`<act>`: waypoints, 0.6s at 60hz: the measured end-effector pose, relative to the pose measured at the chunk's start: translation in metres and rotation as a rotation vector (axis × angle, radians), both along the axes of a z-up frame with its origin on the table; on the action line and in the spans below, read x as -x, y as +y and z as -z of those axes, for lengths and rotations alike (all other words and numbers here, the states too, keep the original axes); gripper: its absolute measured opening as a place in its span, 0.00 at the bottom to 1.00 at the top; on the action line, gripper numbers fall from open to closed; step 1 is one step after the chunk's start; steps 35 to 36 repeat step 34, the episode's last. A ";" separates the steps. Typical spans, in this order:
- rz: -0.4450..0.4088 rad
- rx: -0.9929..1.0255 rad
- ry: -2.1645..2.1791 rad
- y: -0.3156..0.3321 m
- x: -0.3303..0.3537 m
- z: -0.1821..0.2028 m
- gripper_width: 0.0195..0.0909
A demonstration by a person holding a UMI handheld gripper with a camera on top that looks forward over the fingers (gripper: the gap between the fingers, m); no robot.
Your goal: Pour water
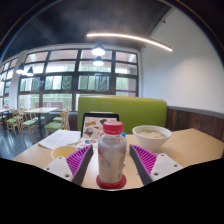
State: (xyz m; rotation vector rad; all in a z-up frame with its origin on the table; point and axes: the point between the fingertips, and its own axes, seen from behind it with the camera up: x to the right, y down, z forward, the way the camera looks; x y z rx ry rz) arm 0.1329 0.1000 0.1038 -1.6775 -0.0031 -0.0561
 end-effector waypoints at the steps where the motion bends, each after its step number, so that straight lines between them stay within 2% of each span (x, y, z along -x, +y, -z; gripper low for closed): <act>1: 0.004 -0.008 -0.010 -0.011 -0.002 -0.010 0.88; 7: 0.027 -0.024 -0.031 -0.044 -0.006 -0.021 0.88; 19: 0.037 -0.002 0.021 -0.152 -0.009 -0.042 0.88; 28: 0.029 0.011 0.045 -0.215 -0.008 -0.030 0.88; 36: 0.021 0.022 0.072 -0.243 -0.007 -0.025 0.89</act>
